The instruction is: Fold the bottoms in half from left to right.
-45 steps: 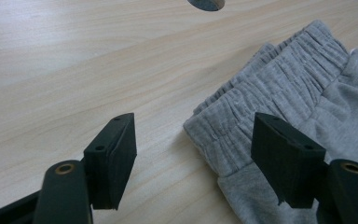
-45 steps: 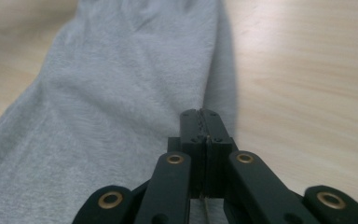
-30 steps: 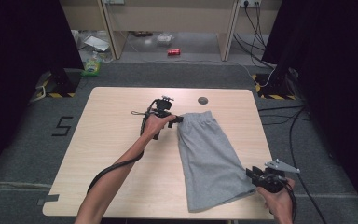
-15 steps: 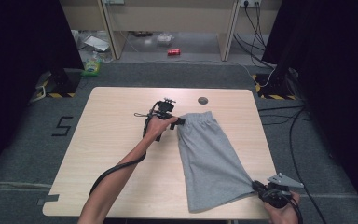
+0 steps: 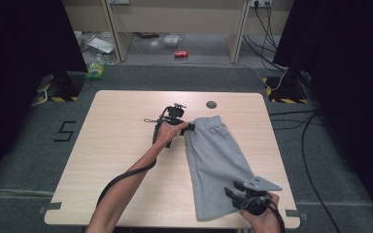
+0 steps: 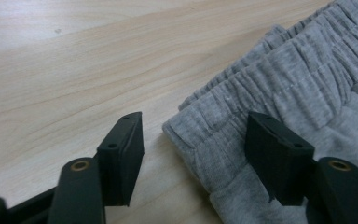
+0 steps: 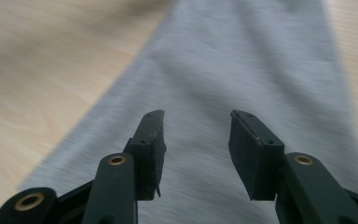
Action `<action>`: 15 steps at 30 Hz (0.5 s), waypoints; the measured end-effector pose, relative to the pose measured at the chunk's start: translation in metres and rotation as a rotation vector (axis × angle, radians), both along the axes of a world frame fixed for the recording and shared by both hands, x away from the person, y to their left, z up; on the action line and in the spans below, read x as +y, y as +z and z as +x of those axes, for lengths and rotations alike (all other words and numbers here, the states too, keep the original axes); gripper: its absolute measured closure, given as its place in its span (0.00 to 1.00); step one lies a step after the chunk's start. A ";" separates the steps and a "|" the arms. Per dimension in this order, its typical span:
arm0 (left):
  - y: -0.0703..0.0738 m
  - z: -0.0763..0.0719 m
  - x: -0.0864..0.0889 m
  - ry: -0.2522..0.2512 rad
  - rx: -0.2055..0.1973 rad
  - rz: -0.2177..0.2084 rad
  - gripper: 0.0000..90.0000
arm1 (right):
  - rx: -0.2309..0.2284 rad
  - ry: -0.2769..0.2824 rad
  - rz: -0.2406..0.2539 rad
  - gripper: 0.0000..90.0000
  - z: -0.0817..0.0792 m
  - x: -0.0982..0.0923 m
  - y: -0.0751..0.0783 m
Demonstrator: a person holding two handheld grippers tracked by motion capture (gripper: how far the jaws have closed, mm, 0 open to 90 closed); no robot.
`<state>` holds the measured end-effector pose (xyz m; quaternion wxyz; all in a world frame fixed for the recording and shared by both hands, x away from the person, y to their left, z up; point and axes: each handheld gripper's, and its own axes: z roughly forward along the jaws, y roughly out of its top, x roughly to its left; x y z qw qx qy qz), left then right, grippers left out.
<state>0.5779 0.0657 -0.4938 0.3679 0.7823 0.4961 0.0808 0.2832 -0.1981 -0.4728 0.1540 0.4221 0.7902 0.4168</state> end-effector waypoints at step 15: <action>0.001 0.005 -0.008 0.007 -0.030 0.020 0.45 | 0.046 0.140 -0.009 0.60 -0.003 0.055 -0.014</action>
